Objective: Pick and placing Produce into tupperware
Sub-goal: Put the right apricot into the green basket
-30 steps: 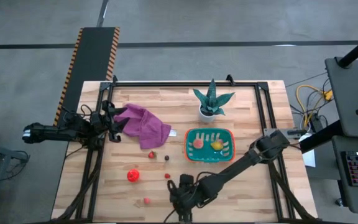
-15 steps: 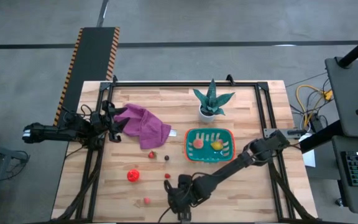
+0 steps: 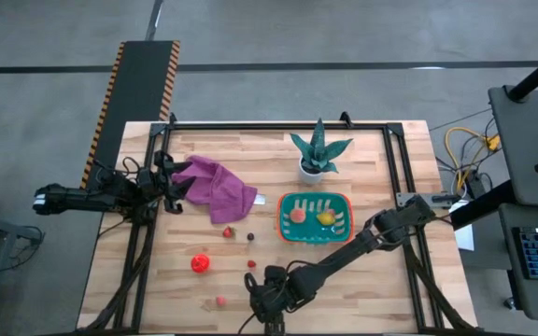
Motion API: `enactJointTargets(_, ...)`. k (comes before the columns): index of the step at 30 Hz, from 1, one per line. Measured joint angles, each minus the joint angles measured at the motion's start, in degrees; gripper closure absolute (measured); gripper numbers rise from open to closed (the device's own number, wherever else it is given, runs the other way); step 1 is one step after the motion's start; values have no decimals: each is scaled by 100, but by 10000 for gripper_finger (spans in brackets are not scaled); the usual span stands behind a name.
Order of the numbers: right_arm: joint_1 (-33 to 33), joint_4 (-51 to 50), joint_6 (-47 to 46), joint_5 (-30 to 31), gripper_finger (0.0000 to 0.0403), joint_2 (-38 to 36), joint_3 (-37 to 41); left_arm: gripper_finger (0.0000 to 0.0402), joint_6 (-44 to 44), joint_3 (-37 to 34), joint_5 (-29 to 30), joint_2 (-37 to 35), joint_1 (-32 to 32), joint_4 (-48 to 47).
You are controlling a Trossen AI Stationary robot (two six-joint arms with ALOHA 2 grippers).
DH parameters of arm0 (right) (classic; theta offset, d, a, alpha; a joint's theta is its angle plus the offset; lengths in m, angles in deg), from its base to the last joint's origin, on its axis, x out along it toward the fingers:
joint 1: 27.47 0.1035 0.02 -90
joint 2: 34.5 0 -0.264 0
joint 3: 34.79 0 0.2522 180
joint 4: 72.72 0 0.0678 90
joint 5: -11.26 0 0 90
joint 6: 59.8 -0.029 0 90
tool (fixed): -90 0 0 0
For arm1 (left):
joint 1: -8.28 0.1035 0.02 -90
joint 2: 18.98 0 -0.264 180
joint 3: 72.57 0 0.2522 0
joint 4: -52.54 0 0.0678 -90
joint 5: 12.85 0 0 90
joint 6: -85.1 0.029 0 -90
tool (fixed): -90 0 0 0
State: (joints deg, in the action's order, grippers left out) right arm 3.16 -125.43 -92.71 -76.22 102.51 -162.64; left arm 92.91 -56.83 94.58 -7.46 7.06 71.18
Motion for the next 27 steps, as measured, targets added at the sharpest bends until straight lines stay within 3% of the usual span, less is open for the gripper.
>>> enactJointTargets(27,9,583,-152,-251,178,6,440,203,-7,0,-1,41,0,-2)
